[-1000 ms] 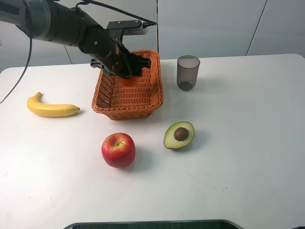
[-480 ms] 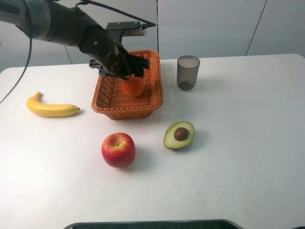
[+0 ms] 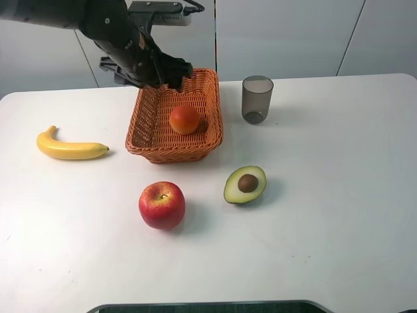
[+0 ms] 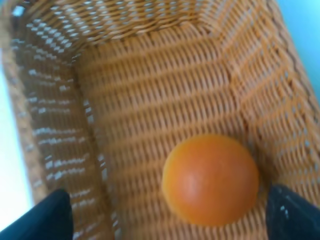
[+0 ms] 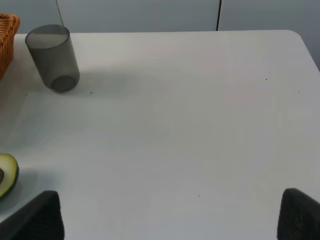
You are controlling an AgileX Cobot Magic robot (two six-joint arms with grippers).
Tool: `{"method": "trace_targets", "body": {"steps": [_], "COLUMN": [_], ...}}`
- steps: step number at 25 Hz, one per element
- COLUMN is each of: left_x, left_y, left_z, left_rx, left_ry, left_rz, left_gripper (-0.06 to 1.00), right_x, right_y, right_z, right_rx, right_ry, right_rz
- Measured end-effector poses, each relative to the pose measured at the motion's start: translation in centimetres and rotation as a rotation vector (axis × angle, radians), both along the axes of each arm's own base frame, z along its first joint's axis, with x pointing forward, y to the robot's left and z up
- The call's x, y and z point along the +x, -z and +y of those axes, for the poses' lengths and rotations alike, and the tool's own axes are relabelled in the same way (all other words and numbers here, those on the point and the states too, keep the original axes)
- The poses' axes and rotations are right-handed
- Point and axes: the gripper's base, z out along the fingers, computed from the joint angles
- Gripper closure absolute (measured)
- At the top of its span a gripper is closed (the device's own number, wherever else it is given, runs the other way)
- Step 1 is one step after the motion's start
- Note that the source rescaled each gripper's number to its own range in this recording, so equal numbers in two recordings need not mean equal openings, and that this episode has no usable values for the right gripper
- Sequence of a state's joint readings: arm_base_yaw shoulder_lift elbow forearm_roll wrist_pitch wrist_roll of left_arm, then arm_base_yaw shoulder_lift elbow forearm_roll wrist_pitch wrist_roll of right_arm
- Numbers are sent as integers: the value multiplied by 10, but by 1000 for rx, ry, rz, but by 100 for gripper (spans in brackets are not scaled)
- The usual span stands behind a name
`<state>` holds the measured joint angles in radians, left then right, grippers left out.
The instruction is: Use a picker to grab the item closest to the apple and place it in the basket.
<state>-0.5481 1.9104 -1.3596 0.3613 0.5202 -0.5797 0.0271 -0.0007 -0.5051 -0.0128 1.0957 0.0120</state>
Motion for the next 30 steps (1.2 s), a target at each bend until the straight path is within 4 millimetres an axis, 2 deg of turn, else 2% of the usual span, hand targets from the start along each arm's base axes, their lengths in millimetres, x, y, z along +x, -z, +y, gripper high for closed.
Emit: {"method": "trace_targets", "body": {"steps": [5, 14, 20, 26, 30], "left_x": [-26, -78, -135, -204, -246], "left_y": [-26, -69, -104, -135, -146], "left_z": [15, 86, 132, 160, 176], "left_rx": [-3, 33, -24, -50, -65], "left_ry": [30, -57, -132, -119, -130], "left_rz": [3, 28, -30, -148, -207], "left_gripper": [-5, -5, -5, -5, -5], "right_x": [0, 0, 0, 0, 0], "right_y": [0, 0, 0, 0, 0], "right_z": [0, 0, 0, 0, 0], "right_rx": [0, 0, 0, 0, 0], "right_ry": [0, 0, 0, 0, 0], "right_rz": [0, 0, 0, 0, 0]}}
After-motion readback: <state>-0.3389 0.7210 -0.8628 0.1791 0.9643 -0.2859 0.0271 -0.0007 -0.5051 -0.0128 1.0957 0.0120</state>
